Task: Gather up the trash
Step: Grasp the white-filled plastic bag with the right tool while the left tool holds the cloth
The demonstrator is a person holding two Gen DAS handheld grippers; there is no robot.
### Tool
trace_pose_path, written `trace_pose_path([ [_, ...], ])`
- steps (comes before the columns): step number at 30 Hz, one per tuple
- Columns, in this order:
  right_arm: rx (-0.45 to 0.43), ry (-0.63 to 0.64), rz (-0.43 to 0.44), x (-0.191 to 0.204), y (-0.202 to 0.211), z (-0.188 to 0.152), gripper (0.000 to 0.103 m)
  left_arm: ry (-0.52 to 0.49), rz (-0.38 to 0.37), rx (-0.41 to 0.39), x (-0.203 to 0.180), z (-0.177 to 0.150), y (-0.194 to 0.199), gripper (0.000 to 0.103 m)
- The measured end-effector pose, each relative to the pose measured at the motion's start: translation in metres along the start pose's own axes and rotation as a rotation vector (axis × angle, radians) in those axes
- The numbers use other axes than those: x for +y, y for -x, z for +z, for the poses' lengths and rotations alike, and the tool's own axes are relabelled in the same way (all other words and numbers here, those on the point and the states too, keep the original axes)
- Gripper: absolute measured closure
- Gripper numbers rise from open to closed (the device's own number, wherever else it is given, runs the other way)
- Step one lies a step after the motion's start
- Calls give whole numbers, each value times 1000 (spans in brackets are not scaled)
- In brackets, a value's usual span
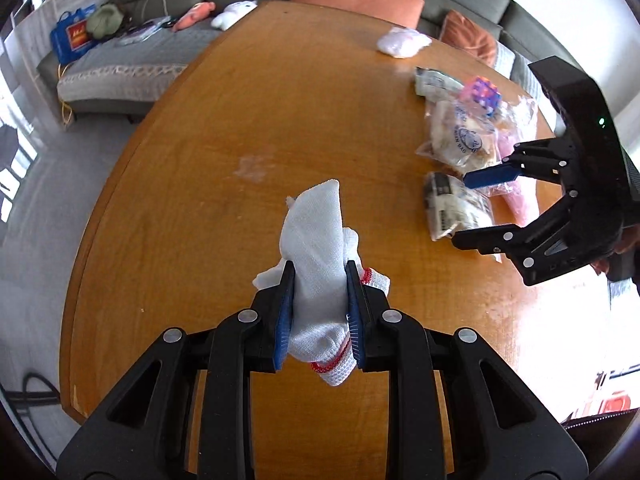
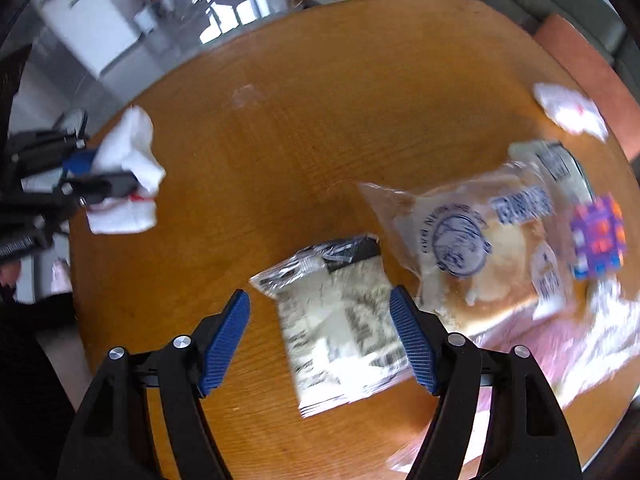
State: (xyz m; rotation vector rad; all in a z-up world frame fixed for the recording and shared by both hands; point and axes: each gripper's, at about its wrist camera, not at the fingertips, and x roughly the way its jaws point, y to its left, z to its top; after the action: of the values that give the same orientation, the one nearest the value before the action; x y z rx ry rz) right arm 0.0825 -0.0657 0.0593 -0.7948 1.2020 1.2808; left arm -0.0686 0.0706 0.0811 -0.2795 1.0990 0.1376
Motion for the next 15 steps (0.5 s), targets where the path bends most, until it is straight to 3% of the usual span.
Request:
trace_pose_path([
  [2, 9, 23, -21, 1, -5, 6, 18, 9, -1, 3, 6, 2, -2, 80],
  [7, 61, 17, -13, 3, -17, 11, 18, 4, -7, 3, 20, 6, -3, 79],
  [9, 72, 68, -61, 17, -19, 10, 19, -1, -11, 2, 24, 10, -4, 79],
  [11, 65, 65, -53, 25, -15, 9, 34, -6, -18, -6, 33, 13, -2, 79],
  [15, 50, -2, -23, 34, -12, 17, 45, -12, -39, -24, 55, 19, 3, 79],
])
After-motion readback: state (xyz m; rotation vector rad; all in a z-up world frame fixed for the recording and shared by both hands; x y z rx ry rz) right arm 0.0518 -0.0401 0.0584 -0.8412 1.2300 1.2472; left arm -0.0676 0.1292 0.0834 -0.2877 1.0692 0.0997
